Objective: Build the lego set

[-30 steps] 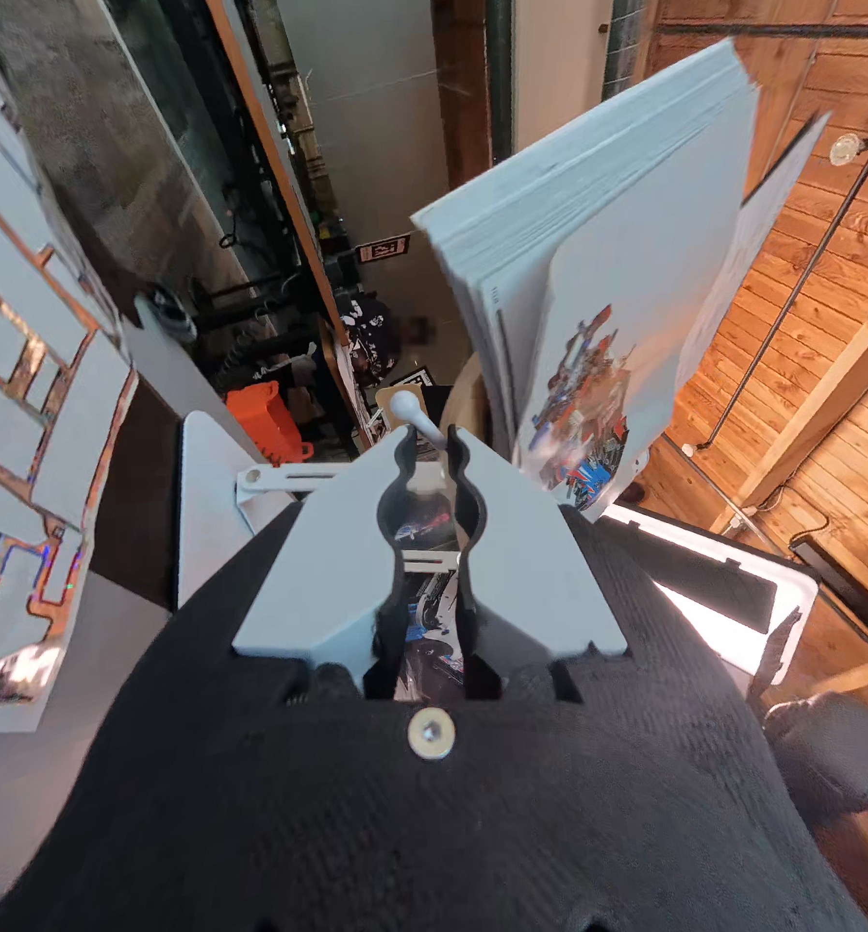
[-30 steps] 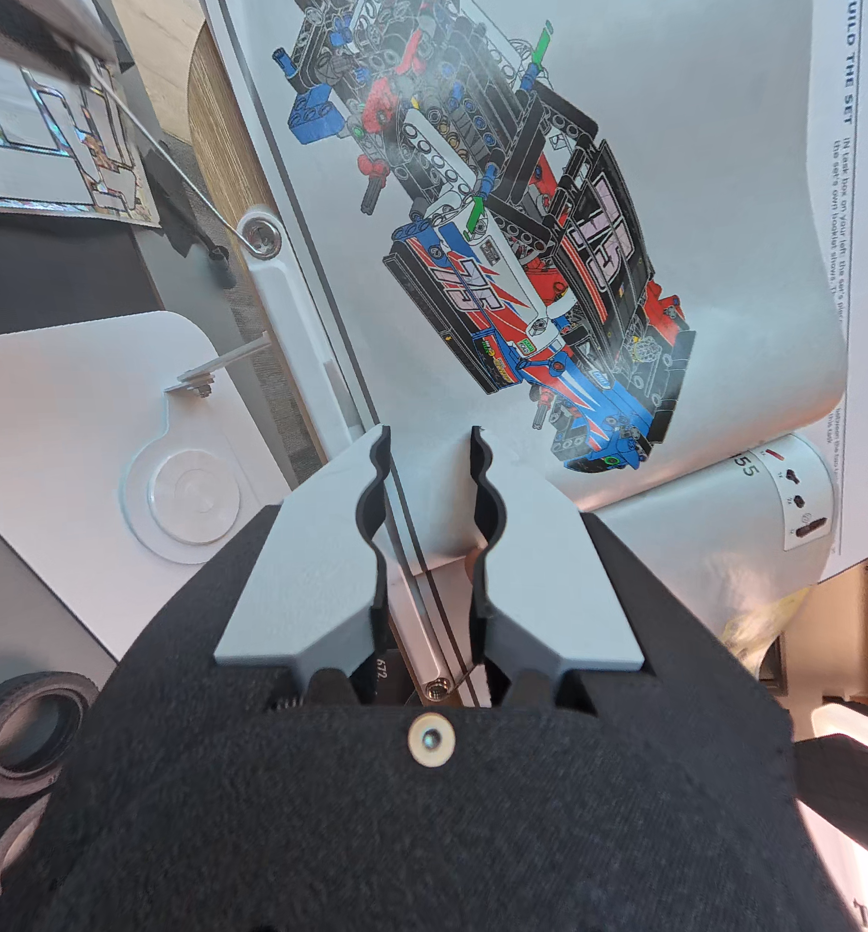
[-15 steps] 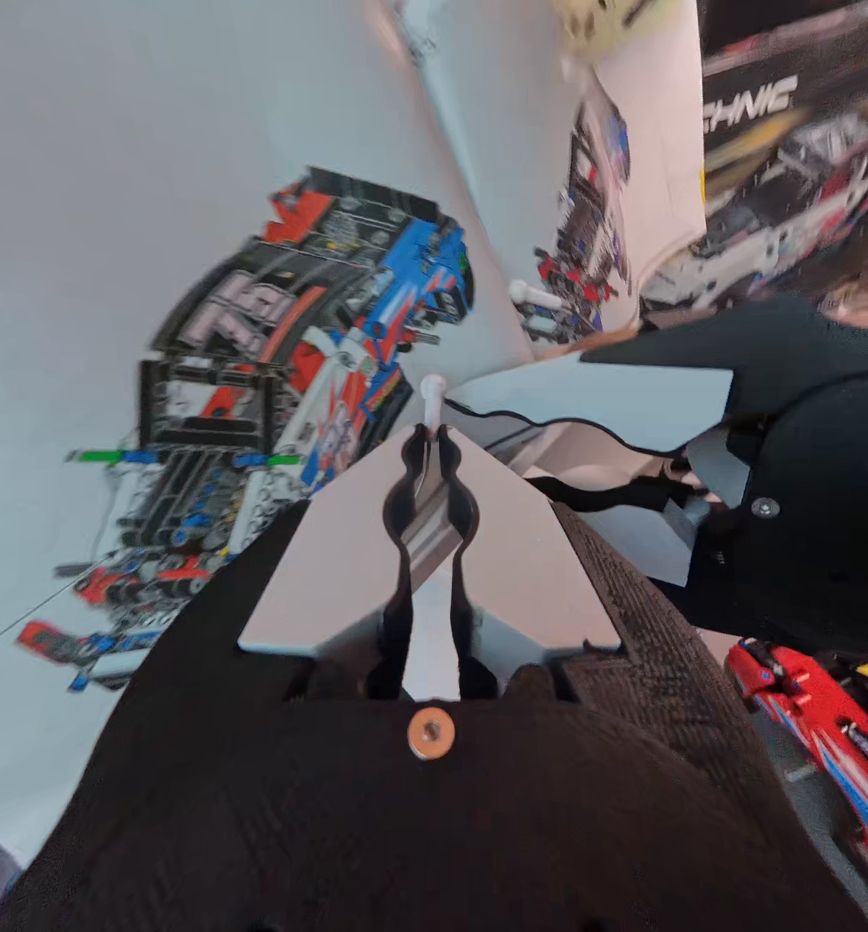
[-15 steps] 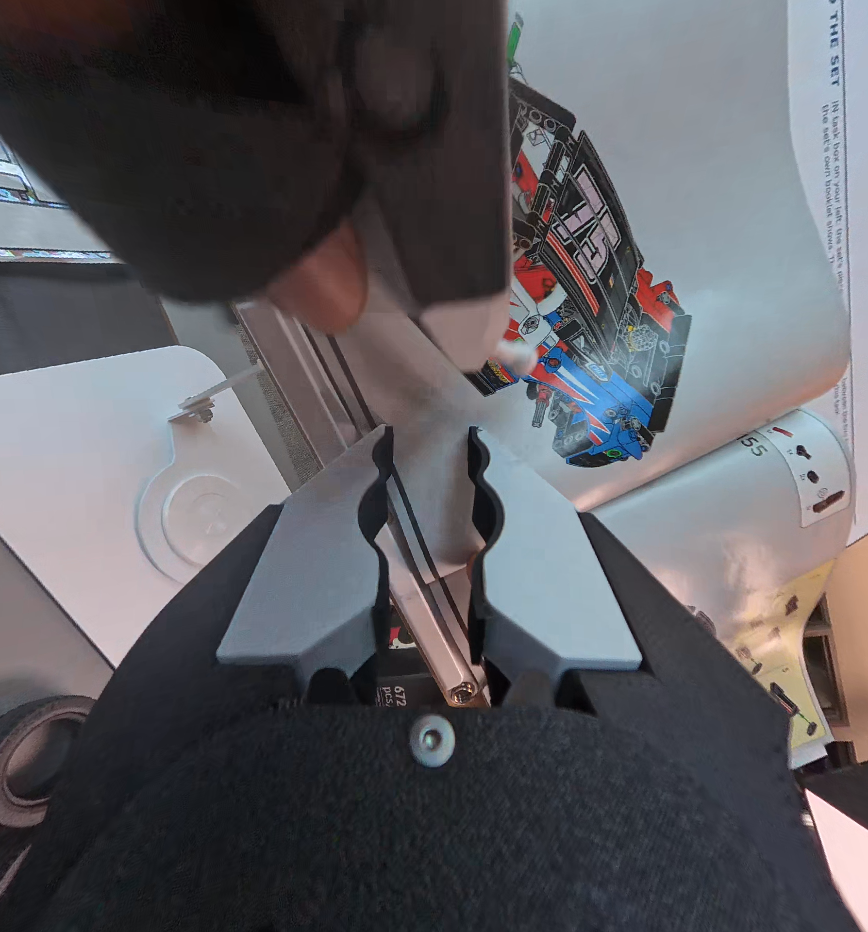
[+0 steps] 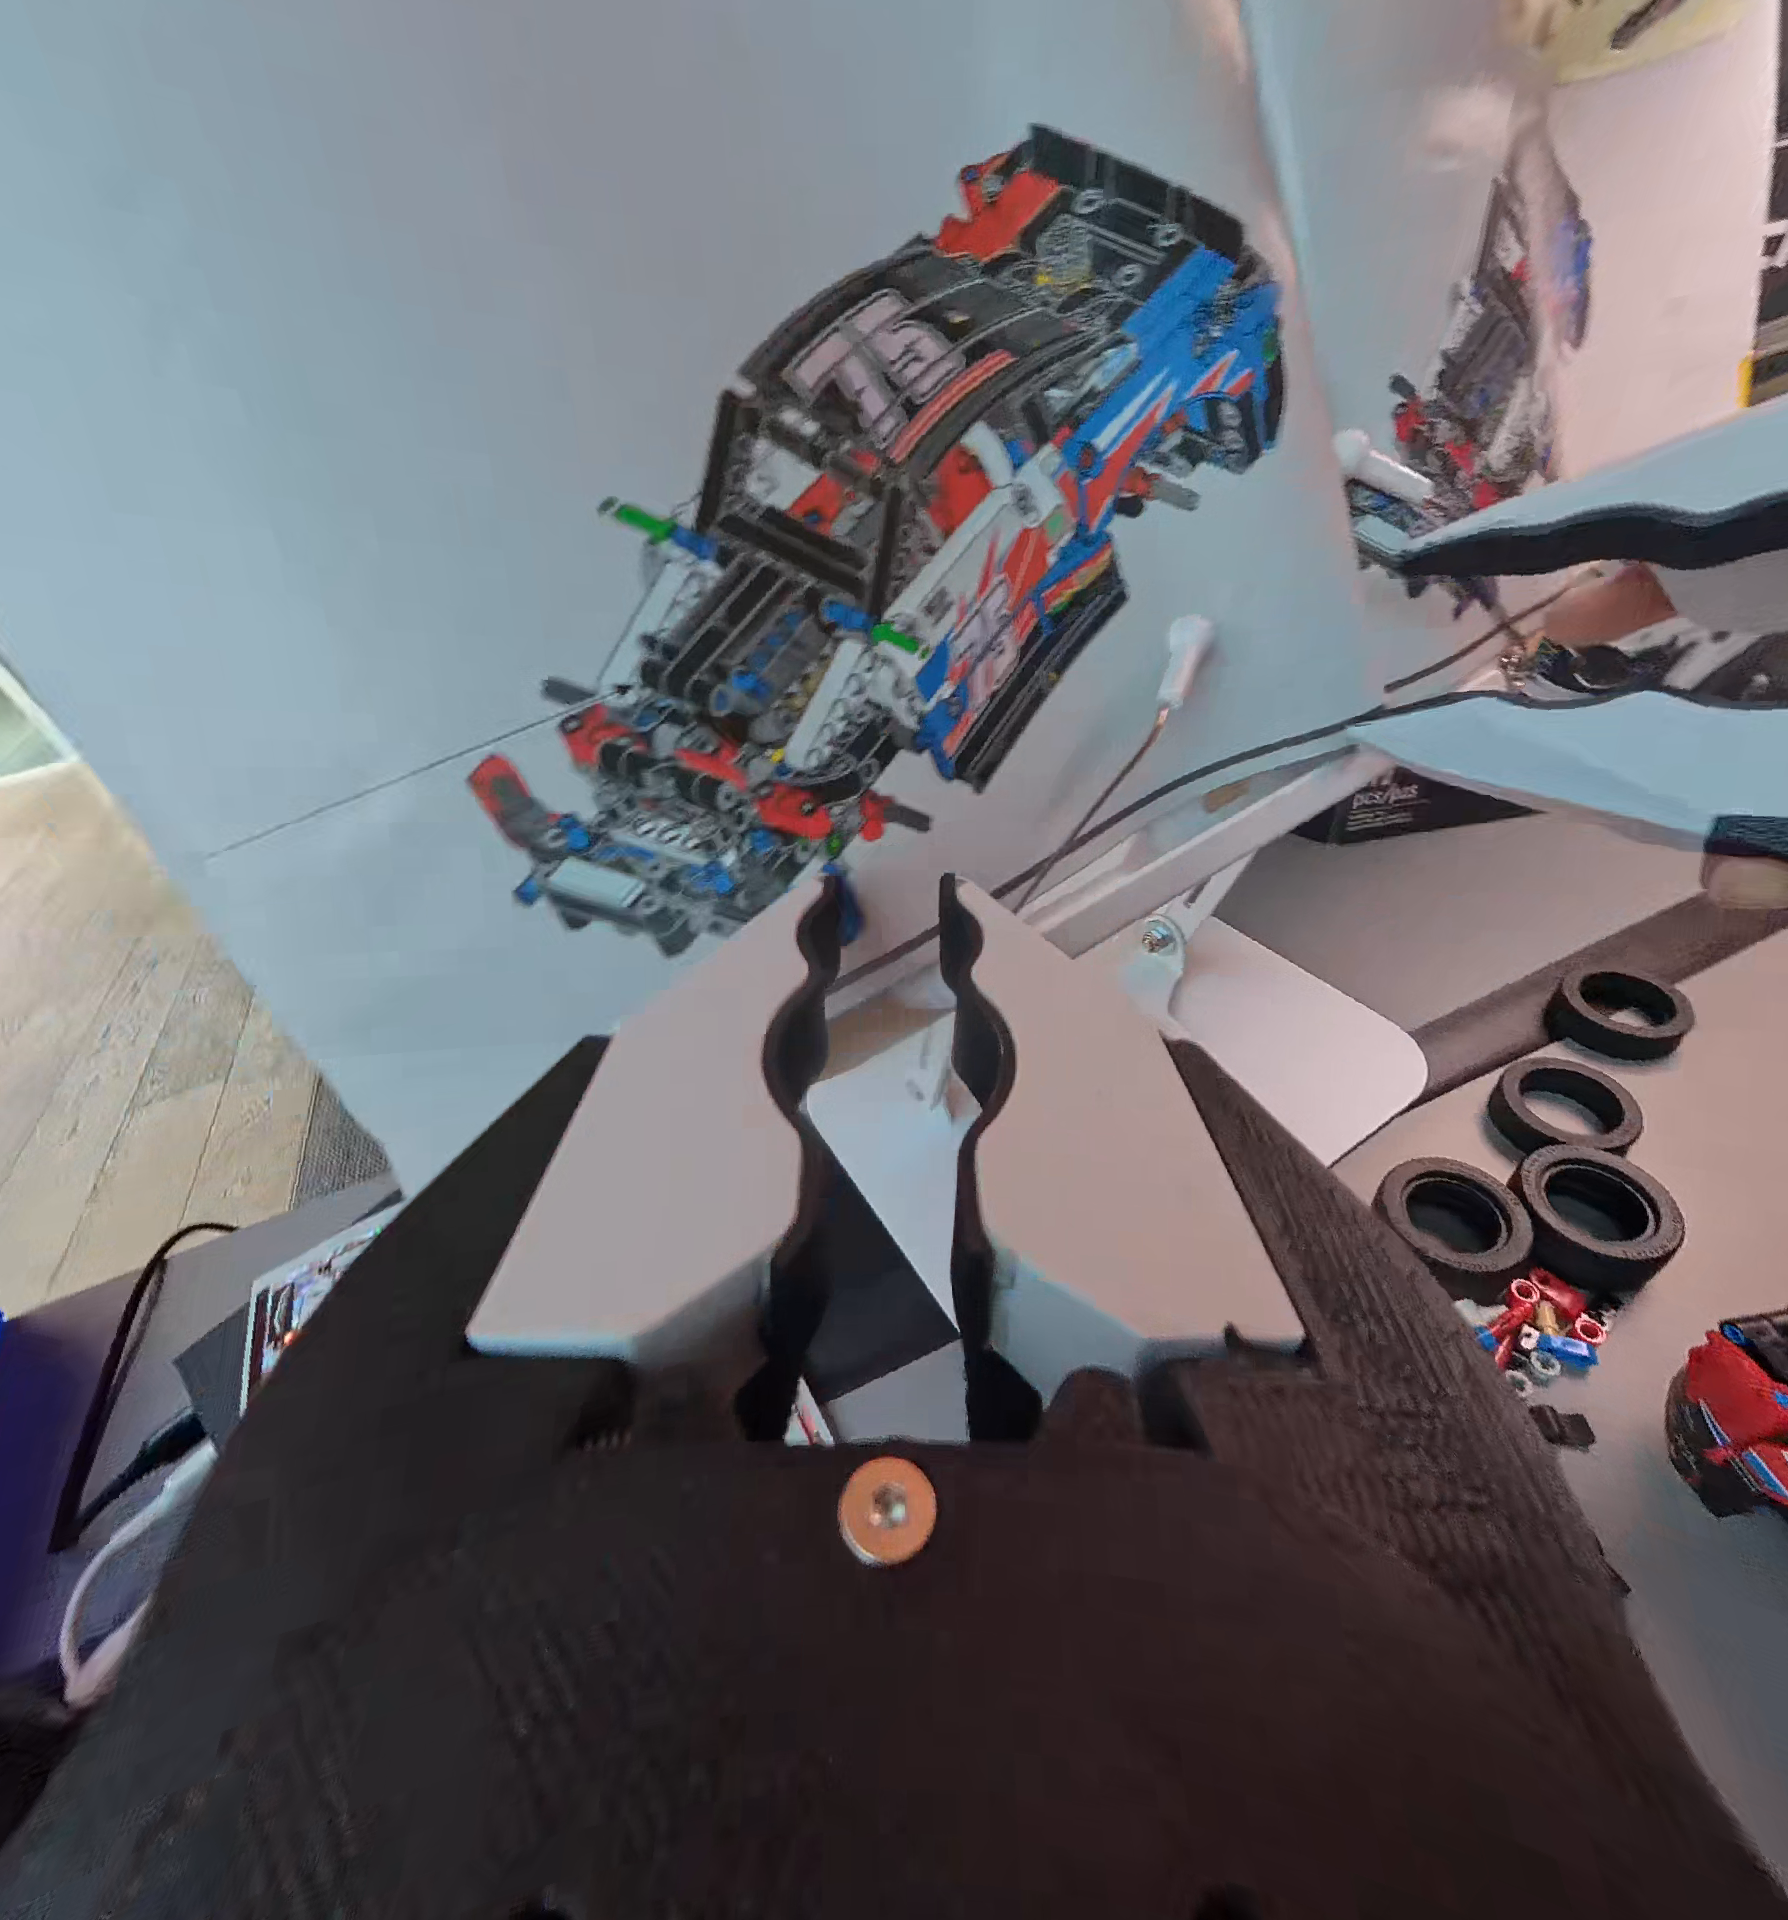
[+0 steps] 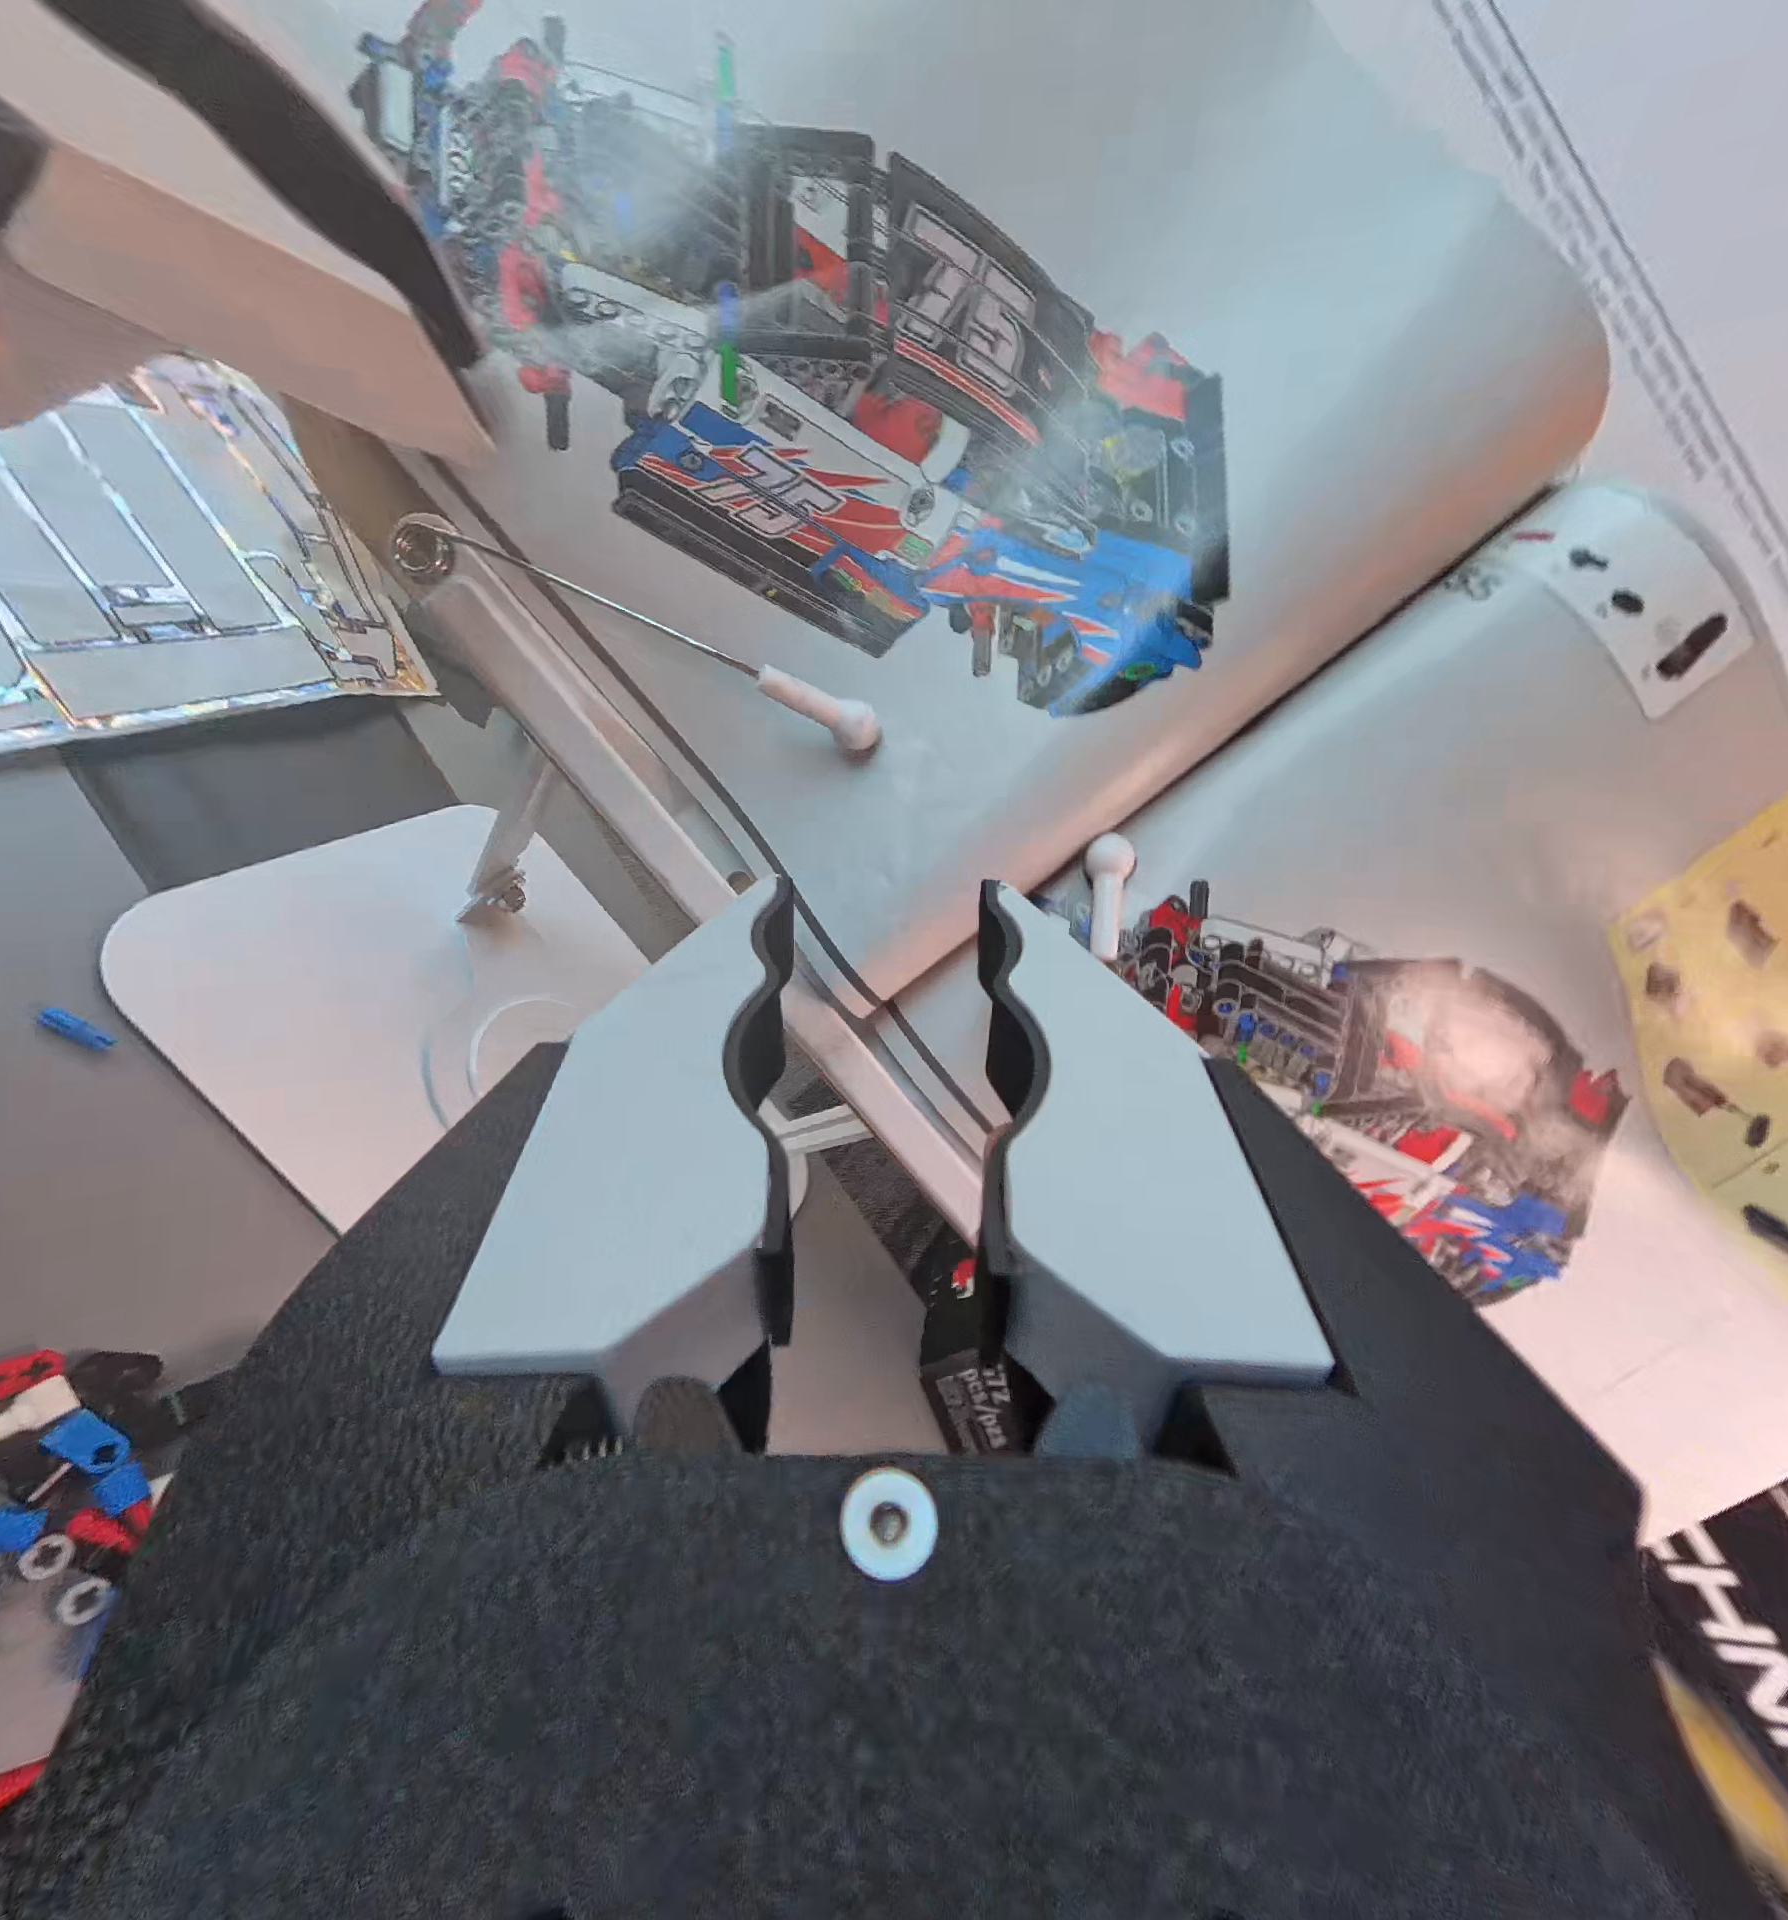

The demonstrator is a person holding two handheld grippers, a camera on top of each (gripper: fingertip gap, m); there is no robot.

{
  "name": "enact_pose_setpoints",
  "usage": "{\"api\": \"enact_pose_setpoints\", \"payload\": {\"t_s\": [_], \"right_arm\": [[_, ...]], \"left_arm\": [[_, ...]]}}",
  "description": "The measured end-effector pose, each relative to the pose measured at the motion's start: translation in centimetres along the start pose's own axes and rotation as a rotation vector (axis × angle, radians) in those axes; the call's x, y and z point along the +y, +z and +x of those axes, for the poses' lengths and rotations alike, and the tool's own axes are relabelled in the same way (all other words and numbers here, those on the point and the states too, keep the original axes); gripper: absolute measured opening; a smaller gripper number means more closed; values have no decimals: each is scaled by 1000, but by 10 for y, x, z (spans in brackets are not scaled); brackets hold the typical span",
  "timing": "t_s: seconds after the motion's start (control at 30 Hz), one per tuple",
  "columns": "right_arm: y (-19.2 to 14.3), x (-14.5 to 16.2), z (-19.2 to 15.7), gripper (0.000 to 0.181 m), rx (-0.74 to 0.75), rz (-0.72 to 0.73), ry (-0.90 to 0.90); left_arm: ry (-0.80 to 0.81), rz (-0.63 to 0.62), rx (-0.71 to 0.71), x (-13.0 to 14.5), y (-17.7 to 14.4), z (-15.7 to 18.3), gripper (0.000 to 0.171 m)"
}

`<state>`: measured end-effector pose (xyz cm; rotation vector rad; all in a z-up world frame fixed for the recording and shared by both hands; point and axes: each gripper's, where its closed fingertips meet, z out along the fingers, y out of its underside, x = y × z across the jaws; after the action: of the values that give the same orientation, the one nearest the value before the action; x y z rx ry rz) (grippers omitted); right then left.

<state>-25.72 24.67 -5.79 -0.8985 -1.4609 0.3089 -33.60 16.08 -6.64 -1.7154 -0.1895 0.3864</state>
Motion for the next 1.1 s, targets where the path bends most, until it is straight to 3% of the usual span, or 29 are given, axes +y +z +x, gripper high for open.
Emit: {"api": "enact_pose_setpoints", "payload": {"t_s": [0.13, 0.47, 0.63, 0.8, 0.93, 1.1], "right_arm": [[7, 13, 2, 34, -43, -53, 143], [11, 17, -4, 34, -43, -79, 156], [-17, 4, 4, 33, -62, -5, 270], [-77, -18, -9, 36, -189, 99, 487], [-141, 1, -35, 35, -270, 69, 465], [-224, 46, -75, 35, -338, -26, 557]], "left_arm": [[-159, 4, -48, 11, -1, -29, 0], [-104, -25, -47, 9, 0, -34, 4], [-210, 90, 73, -16, -35, -4, 21], [-168, 103, 272, -28, -83, 61, 33], [-41, -16, 419, 9, -131, 110, 39], [67, -264, 606, 105, -198, 157, 57]]}}
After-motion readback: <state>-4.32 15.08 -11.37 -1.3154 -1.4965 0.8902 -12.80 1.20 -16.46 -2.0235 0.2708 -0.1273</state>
